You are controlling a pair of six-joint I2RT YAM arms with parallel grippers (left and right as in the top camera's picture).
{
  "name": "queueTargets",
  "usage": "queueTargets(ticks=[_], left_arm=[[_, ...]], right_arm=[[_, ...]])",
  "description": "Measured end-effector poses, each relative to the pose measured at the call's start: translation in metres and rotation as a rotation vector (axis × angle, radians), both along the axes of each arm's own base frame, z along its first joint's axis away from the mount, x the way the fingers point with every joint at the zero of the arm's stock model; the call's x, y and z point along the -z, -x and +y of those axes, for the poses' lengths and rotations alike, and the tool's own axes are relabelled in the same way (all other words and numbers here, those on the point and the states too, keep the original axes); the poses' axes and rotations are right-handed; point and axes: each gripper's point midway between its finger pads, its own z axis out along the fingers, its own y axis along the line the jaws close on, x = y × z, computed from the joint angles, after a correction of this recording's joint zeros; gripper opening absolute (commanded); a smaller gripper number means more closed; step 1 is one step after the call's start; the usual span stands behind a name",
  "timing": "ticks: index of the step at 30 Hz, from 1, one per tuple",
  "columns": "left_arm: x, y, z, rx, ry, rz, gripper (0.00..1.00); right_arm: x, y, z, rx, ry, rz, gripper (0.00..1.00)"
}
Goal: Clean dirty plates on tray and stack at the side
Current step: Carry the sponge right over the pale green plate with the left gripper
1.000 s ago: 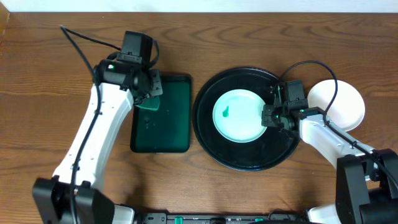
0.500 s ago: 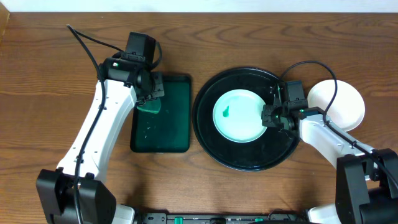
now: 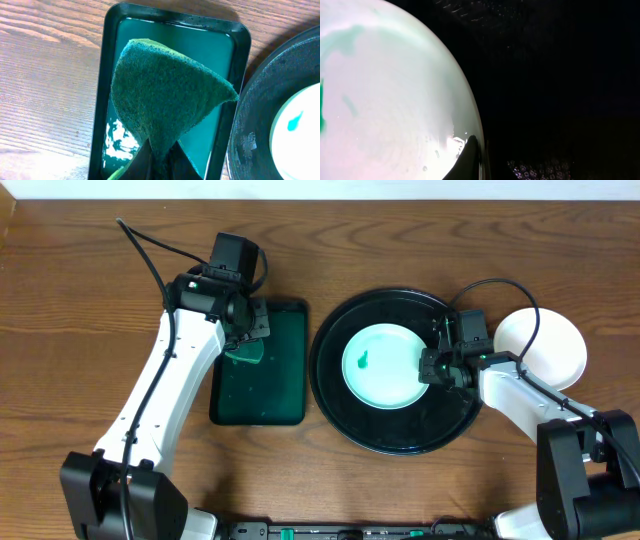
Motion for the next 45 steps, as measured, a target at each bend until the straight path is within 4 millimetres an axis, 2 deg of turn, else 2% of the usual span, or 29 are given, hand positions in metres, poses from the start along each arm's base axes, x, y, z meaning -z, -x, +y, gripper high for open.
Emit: queueTargets(ticks=[30,35,38,42,45], left_arm=[[0.003,-0.002,0.000,0.009,-0.003,-0.008,0.07],[0.004,0.005,0.009,0.006,-0.058,0.017,0.07],[-0.007,0.004,0.012,0.003,-0.074,0.013,0.07],[-0.028,-0.010,0.008,0.001,-0.055,-0.054,0.07],[-0.030,-0.012,0.003,0.011,-0.030,-0.063,0.07]], right_arm=[[-0.002,-0.002,0.003,-0.007,-0.019,-0.011,0.01],[-0.002,-0.003,0.005,-0.012,-0.030,-0.012,0.01],[-0.003,-0.003,0.009,-0.022,-0.051,-0.012,0.01],[-0.004,-0.002,0.013,-0.030,-0.068,-0.009,0.01],[-0.003,-0.002,0.013,-0.033,-0.072,-0.007,0.01]])
